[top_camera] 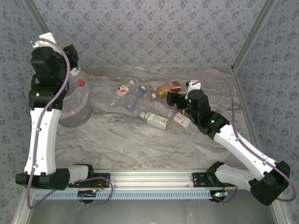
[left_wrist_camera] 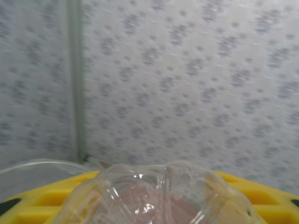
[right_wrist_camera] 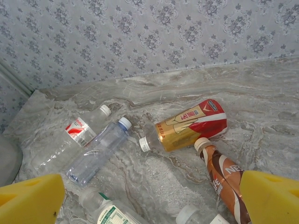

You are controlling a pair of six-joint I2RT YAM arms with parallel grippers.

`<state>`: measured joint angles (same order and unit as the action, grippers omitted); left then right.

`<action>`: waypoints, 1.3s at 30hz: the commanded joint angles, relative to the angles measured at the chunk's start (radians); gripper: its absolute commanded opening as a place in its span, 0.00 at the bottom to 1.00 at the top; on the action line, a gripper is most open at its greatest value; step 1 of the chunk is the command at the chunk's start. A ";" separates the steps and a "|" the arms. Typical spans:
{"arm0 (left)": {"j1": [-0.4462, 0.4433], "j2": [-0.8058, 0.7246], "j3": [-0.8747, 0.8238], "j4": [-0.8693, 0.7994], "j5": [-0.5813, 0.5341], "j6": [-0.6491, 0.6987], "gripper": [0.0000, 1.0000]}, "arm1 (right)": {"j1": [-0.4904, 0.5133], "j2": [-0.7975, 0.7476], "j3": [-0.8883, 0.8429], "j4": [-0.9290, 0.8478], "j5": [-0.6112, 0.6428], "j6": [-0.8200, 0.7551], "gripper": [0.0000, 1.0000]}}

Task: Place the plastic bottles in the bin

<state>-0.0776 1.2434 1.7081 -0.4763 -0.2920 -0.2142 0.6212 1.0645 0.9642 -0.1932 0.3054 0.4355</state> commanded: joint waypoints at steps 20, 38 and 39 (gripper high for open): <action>0.264 0.162 -0.004 -0.051 -0.421 0.071 0.59 | -0.002 -0.047 -0.011 -0.024 0.050 0.031 0.98; 0.339 0.386 -0.056 -0.228 -0.379 -0.184 0.72 | 0.008 -0.050 -0.016 -0.057 0.059 0.045 0.98; 0.340 0.407 -0.039 -0.249 -0.379 -0.192 0.74 | 0.011 -0.051 -0.018 -0.062 0.061 0.045 0.98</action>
<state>0.2558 1.6093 1.6115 -0.6449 -0.6525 -0.3523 0.6228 1.0340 0.9596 -0.2211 0.3294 0.4610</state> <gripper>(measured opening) 0.732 0.981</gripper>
